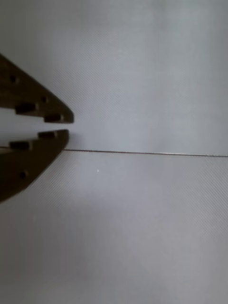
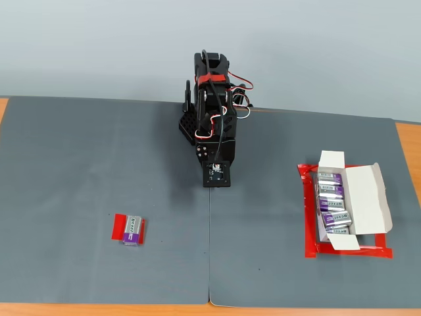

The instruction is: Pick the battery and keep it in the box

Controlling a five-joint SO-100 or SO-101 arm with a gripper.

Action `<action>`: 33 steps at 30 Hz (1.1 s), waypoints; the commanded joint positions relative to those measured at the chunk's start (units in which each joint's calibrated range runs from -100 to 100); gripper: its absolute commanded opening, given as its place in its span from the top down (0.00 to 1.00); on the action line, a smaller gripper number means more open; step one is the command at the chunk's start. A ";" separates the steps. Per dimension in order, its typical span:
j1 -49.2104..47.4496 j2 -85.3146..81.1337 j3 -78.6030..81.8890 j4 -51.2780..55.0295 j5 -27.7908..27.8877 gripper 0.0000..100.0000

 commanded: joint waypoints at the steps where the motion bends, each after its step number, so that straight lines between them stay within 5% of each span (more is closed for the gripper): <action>1: 0.15 0.17 -3.37 0.15 0.00 0.98; 24: 0.00 1.86 -4.28 0.15 -0.06 0.98; 33: 0.60 22.64 -17.57 -5.75 -0.11 0.98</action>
